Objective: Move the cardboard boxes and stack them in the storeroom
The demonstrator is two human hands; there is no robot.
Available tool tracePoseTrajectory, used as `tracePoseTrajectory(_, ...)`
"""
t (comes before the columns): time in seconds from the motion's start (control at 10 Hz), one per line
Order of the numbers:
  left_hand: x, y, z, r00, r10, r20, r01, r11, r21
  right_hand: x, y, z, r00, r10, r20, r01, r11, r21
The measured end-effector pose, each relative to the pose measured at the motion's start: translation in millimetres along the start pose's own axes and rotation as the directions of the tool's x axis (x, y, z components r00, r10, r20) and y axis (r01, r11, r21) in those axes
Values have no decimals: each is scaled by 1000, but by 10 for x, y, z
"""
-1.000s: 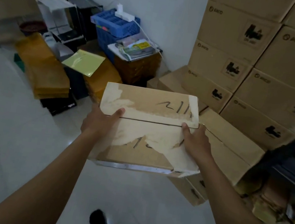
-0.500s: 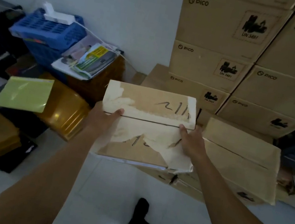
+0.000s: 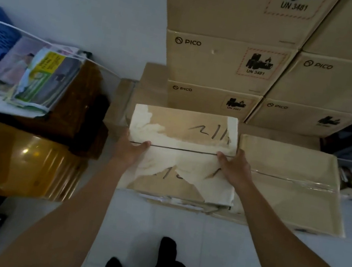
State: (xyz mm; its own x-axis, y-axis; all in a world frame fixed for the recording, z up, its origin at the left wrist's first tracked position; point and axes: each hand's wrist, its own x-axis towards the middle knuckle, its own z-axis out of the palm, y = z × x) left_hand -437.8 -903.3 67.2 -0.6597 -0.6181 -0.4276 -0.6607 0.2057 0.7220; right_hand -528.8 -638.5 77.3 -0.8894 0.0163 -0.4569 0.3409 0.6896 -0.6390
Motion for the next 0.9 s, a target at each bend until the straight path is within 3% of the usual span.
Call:
tracePoseTrajectory(0.1,66,16,-10,999,25,25,-25,1000,-3,17,-25,36,999,-40,-14,38,996,-79)
tracePoseTrajectory(0.3,141,-39,-53,996,16,92,-26,994,110,-37,0,51,992,121,29,-112,970,-216)
tracePoseTrajectory(0.5,240,4,124,997,40,73,-45,996,71,99,82,44,995,84,-54,-89,990,-105)
tracePoseTrajectory(0.7,211,-10,184,991,97,95,-105,990,90,170,67,-37,998,-14,-58,8,993,-114)
tracePoseTrajectory(0.9,-35,258,191,956,257,142,-290,895,339,-38,-124,-155,955,-294,-28,278,925,-259)
